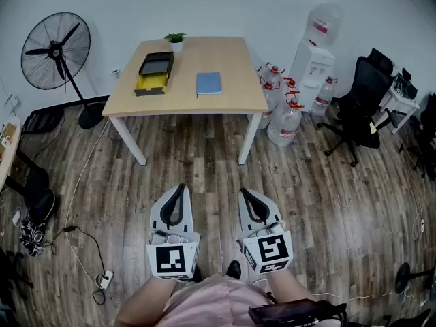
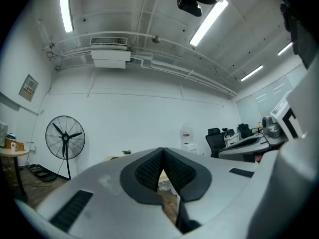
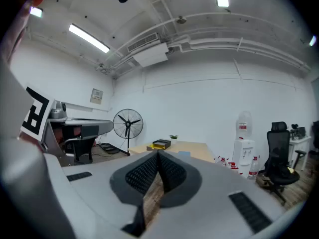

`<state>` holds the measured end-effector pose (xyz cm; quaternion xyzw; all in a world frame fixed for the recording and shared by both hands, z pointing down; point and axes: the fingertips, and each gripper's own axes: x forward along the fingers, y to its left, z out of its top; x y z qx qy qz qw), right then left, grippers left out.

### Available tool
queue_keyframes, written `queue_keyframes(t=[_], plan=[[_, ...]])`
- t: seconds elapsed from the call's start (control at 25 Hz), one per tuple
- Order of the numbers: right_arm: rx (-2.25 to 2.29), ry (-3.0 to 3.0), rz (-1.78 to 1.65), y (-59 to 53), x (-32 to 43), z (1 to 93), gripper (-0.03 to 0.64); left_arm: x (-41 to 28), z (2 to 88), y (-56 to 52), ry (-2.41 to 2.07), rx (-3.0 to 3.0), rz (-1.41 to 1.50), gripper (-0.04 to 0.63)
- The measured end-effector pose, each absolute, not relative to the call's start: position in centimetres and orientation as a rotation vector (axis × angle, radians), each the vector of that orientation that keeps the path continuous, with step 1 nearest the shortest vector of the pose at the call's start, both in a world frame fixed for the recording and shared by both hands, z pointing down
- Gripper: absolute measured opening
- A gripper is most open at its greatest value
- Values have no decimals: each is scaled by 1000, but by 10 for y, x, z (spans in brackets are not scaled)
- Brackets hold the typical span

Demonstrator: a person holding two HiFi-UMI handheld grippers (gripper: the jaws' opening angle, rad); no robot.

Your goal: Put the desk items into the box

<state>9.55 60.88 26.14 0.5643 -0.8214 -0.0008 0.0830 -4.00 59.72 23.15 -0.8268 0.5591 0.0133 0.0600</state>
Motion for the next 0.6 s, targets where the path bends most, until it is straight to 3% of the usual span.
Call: queue_keyframes(t=[0.6], plan=[[1715, -2463, 7, 600, 60, 264, 19, -72, 228, 587, 1656, -2546, 103, 9]])
